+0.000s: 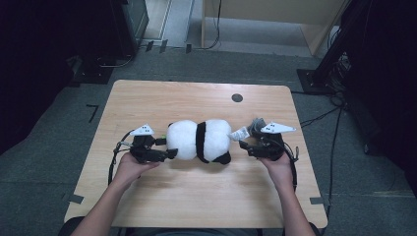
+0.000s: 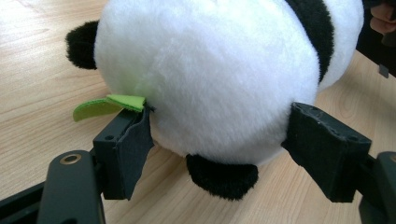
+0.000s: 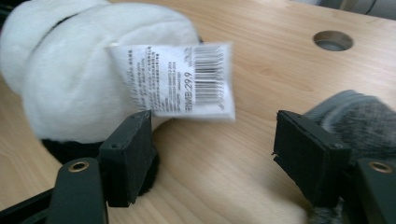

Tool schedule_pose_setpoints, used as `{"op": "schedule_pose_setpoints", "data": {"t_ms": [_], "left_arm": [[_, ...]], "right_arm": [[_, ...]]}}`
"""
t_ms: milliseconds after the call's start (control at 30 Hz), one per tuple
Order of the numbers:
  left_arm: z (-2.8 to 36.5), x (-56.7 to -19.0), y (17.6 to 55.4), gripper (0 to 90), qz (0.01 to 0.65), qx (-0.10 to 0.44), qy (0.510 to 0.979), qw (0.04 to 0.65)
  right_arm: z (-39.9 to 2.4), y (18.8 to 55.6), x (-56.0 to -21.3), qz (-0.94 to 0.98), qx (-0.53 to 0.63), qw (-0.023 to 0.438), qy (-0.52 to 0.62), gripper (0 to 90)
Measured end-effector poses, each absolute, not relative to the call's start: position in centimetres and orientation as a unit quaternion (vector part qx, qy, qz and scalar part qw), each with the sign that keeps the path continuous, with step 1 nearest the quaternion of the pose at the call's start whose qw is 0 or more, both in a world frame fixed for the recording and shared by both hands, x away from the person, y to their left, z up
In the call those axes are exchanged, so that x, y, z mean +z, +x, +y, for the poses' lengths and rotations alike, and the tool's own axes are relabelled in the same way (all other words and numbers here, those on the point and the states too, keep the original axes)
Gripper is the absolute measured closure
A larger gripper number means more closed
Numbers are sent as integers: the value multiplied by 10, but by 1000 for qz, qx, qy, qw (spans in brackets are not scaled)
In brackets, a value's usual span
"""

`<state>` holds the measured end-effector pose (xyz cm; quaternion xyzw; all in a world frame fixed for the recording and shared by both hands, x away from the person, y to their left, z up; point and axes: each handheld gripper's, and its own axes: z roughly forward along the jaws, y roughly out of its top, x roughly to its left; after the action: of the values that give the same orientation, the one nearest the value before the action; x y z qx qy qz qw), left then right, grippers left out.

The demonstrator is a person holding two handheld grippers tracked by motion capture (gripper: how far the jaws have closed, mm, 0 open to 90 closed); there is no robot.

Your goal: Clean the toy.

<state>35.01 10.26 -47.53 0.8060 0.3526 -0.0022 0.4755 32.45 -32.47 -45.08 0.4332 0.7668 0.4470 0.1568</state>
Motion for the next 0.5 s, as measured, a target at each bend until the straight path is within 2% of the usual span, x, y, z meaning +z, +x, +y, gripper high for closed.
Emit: {"op": "schedule_pose_setpoints", "data": {"t_ms": [200,500], "left_arm": [[103,-475,350,231,355,-5,804,477],[102,-472,351,237,356,-4,801,481]], "right_arm": [[-344,334,-452,761,435,184,444,287],[-368,353,-458,751,412,200,475,278]]}}
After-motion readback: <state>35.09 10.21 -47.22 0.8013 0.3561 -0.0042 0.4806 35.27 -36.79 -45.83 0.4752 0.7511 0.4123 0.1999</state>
